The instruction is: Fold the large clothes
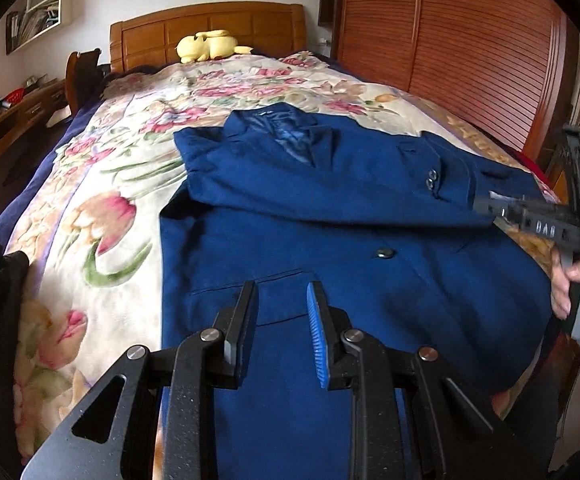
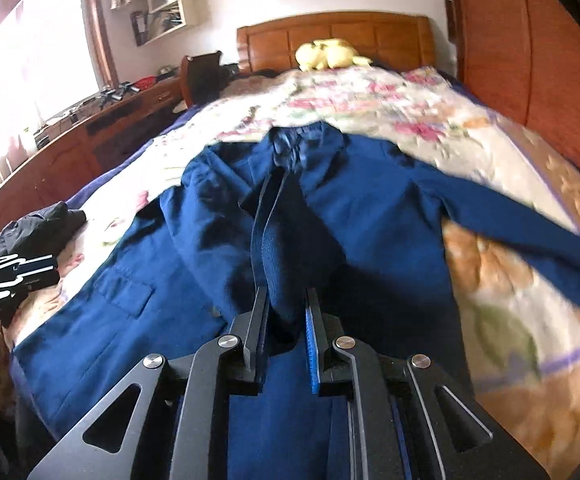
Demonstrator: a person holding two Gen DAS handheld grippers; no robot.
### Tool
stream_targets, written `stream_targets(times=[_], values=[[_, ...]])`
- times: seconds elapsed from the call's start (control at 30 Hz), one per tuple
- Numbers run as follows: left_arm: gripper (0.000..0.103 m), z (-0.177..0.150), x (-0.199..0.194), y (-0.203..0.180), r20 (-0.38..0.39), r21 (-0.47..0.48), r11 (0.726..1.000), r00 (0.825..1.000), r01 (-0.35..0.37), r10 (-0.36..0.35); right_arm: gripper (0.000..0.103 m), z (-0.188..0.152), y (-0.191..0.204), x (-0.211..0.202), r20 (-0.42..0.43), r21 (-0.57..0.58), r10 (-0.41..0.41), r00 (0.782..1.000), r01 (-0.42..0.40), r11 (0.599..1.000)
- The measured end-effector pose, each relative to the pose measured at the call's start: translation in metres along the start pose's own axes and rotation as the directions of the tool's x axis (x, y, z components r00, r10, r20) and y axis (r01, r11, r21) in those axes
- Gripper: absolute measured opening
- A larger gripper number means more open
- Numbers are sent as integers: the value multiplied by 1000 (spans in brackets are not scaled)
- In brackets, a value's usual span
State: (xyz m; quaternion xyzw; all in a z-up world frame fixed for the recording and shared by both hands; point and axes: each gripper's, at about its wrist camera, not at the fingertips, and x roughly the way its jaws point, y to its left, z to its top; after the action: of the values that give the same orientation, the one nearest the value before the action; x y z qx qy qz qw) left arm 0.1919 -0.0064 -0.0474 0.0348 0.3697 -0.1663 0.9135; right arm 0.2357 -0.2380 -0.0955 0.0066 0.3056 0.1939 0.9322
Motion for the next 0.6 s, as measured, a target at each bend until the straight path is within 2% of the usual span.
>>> stream_targets(times=[0.13, 0.2, 0.27, 0.43, 0.6], values=[[25, 0, 0, -13, -4, 11, 1000, 1000, 13, -13, 28, -23, 0, -4, -36, 23, -38, 999, 39, 999], [25, 0, 0, -17, -7, 11, 1000, 1000, 20, -20, 42, -29, -3, -9, -34, 22, -66, 997, 66, 998], [25, -1, 1, -22, -11, 11, 999, 1000, 30, -30, 45, -35, -3, -17, -22, 13, -81, 996, 81, 997], [25, -1, 2, -37, -11, 29, 999, 1000, 28, -28, 49, -45, -8, -33, -23, 8, -56, 998, 57, 998], [25, 2, 4, -52, -8, 45, 999, 1000, 25, -24, 55, -51, -23, -62, -4, -1, -91, 996, 91, 996]])
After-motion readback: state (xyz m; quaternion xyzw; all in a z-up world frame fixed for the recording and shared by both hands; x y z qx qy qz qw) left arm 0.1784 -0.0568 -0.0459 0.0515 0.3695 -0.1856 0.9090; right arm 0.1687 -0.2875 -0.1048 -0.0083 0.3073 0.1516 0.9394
